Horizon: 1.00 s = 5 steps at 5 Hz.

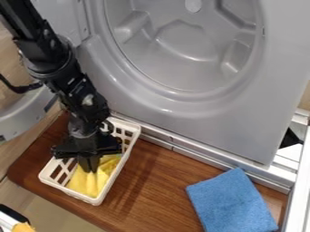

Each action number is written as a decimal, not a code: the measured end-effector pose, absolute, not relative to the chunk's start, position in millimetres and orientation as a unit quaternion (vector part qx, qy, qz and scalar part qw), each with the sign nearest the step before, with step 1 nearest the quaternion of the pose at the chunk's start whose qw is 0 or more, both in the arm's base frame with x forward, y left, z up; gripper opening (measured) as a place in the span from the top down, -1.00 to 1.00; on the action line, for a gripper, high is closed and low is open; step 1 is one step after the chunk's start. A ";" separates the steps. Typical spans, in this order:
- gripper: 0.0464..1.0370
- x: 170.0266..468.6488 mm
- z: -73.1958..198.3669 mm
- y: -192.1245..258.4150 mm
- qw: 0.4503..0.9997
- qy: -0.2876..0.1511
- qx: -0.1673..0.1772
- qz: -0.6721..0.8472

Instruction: Put the yellow towel into the washer

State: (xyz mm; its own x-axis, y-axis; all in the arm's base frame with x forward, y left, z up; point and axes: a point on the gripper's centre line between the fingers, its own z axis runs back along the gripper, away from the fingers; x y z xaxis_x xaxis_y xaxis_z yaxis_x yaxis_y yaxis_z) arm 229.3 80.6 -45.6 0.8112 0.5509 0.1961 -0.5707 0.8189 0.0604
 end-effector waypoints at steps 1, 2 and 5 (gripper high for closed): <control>0.99 231.1 -35.2 80.6 0.948 -0.100 0.056 0.296; 0.99 229.2 -15.6 78.5 0.946 -0.120 0.048 0.297; 0.99 212.6 69.0 61.3 0.942 -0.197 -0.011 0.270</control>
State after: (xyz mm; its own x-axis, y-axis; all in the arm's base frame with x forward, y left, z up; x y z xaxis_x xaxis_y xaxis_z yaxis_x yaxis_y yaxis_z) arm 212.6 61.3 69.0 0.7762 0.5136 0.3656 -0.5046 0.8538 -0.1281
